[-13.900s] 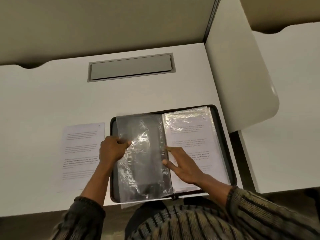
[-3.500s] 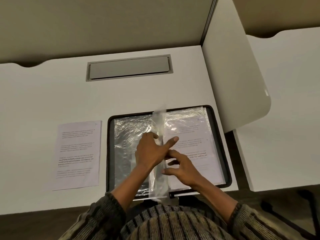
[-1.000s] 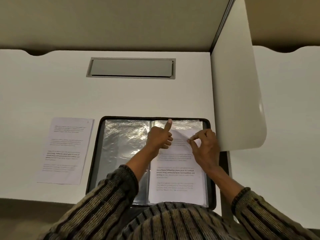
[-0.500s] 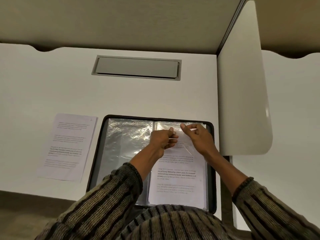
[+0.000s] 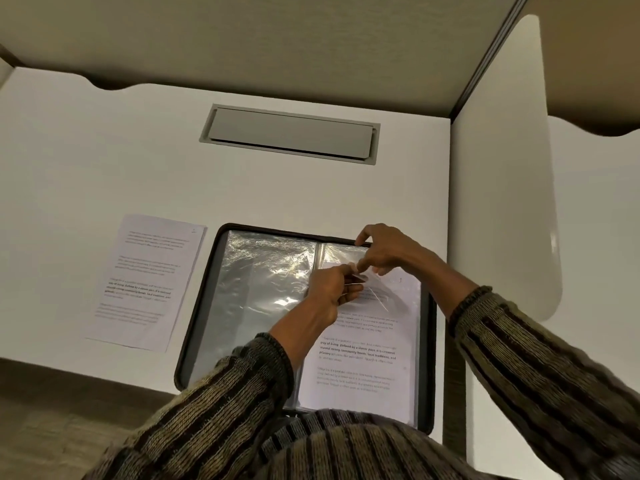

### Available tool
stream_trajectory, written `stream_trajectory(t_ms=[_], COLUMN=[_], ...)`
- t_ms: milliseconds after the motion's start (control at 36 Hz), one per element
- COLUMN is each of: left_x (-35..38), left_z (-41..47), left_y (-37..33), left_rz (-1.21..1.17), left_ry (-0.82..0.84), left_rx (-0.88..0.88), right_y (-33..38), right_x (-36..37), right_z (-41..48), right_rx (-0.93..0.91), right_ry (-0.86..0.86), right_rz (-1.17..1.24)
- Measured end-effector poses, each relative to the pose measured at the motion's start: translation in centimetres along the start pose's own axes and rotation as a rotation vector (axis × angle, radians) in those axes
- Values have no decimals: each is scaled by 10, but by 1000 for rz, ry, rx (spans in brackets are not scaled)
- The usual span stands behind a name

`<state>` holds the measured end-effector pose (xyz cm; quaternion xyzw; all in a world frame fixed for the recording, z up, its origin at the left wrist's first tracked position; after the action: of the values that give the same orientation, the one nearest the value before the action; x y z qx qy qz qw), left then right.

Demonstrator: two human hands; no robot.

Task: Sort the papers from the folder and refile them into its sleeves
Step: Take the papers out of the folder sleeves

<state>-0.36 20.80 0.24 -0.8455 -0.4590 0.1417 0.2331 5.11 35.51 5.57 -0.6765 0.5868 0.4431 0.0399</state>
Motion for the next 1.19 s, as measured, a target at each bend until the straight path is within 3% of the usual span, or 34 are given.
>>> stream_trajectory(t_ms=[222,444,528,639,722,917,1083,1194], left_x=[0,-6,-16,-38,-51,-63,-78,-86], left_z=[2,0,5,20,21,9,3,5], left_y=[-3,5,15,42,60,90,102,100], left_rz=[57,243,469,843,956,1225,1412,1413], left_ry=[-44,-115,-229,-375,-319,-96,-8,34], left_rx=[109,339,511,885,1014,966,1071,1096], right_y=[2,-6,-9,-10,-11,-19,-17,-22], right_x=[-4,-3,-9,-18,-22,-21,-15,-9], right_z=[12,31,38,42,44,51,51,55], right_rx=[-116,-205,-224,-198,-148,-8,28,72], right_ry=[-4,25,44,118,183,278,302,308], right_rz=[-280,-369,-375,-363,-324,-191,-215,-226])
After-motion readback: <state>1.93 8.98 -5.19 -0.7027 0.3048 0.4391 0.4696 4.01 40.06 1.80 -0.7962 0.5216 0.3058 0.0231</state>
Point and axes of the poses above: each hand's wrist, its own z-axis towards the middle knuckle, its own x-axis out of the palm, y = z × x, the point moved 1 cm from there along z, towards the middle knuckle, and after that the axes turned 9 degrees about -y, right-handed, at the moved point
